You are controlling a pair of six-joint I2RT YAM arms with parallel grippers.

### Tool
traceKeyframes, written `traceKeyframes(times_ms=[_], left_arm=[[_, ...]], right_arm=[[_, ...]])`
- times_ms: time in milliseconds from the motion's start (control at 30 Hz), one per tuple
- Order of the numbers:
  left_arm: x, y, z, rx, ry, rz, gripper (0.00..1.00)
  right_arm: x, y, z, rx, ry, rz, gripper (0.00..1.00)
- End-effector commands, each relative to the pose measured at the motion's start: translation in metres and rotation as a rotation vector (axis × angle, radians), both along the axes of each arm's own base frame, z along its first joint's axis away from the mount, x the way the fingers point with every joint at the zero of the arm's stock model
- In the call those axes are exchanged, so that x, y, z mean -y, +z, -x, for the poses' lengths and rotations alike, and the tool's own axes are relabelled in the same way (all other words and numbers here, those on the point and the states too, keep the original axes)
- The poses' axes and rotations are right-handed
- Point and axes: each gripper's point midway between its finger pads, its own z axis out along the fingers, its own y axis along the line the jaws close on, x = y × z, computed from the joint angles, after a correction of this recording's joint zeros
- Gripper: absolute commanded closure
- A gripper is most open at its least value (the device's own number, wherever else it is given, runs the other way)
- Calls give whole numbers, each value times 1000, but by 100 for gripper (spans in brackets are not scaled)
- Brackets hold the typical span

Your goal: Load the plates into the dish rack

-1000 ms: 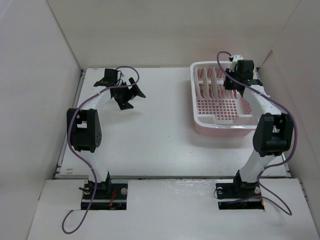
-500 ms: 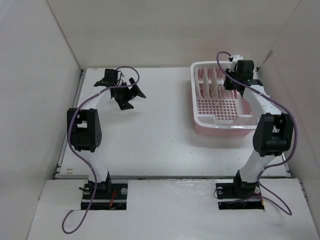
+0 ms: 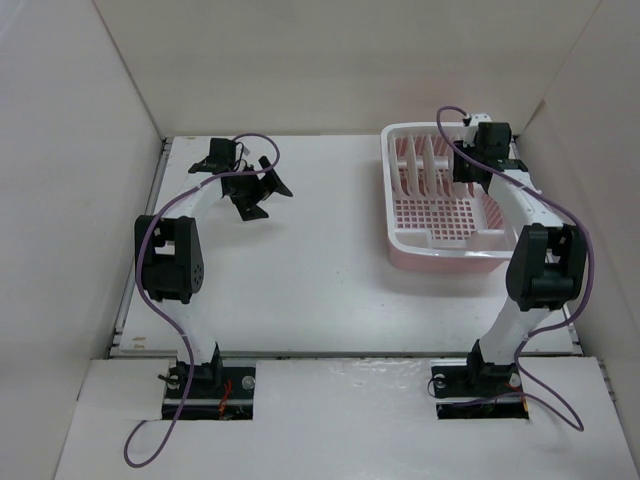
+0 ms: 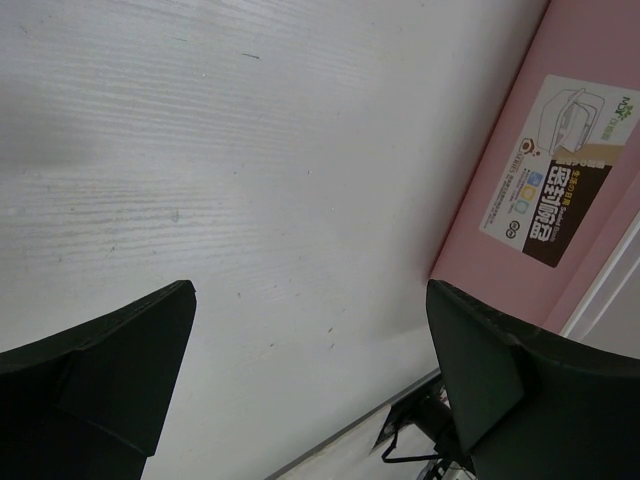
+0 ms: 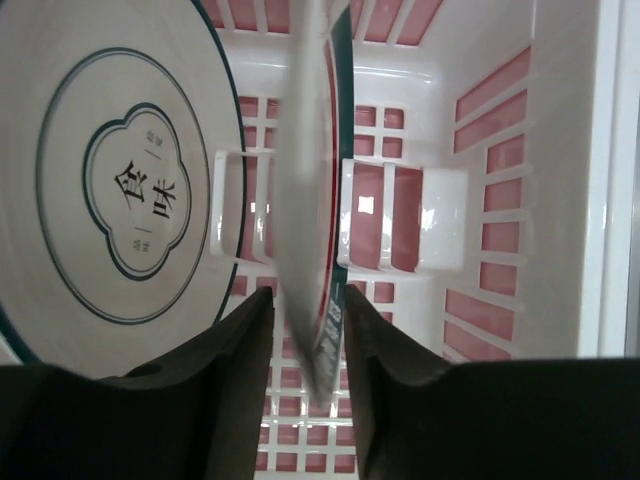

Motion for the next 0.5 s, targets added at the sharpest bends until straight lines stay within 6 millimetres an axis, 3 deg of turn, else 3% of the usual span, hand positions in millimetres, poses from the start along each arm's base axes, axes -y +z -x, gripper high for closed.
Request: traceKeyframes(times_ms=[0, 200, 300, 400, 433, 467], left_arm=[[4, 17, -7, 58, -28, 9, 1], [4, 17, -7, 58, -28, 9, 1], [4, 16, -9, 58, -28, 9, 1], [4, 16, -9, 58, -28, 9, 1], [4, 16, -9, 58, -28, 9, 1], [4, 18, -9, 58, -28, 9, 1]], right_arm=[[6, 20, -12, 54, -12, 20, 59], [7, 22, -12, 53, -5, 8, 39], [5, 34, -13, 73, -1, -6, 36], [2, 51, -12, 96, 9, -12, 21], [2, 57, -9, 102, 9, -12, 3], [2, 67, -10, 123, 9, -11, 0]])
